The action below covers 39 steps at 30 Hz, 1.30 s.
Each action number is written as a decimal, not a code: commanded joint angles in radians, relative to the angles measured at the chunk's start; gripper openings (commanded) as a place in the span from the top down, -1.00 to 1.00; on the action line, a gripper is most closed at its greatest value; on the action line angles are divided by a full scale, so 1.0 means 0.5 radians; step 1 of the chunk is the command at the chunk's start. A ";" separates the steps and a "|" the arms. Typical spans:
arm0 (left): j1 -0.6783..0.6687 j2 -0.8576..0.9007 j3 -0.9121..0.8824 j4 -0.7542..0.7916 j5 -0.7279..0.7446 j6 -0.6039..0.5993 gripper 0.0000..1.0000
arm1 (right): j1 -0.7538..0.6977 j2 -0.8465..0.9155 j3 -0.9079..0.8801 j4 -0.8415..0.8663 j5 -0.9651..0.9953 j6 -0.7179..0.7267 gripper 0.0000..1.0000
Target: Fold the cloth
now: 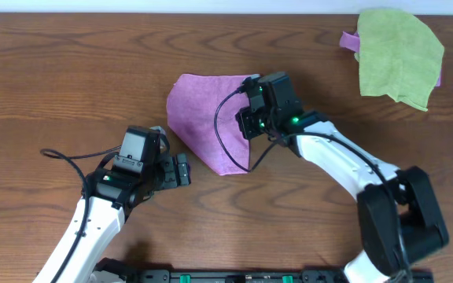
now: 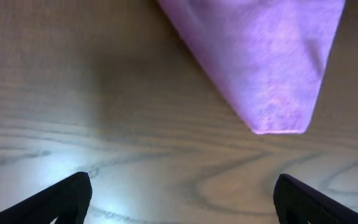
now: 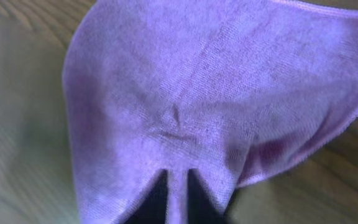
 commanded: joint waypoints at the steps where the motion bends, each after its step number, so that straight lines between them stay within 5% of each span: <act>1: 0.005 0.011 0.004 0.024 0.034 -0.010 -0.90 | 0.016 0.083 0.100 0.013 0.022 -0.002 0.97; 39: 0.005 0.011 0.002 0.076 0.046 -0.010 -0.90 | -0.246 0.826 0.847 -0.139 0.170 -0.099 0.98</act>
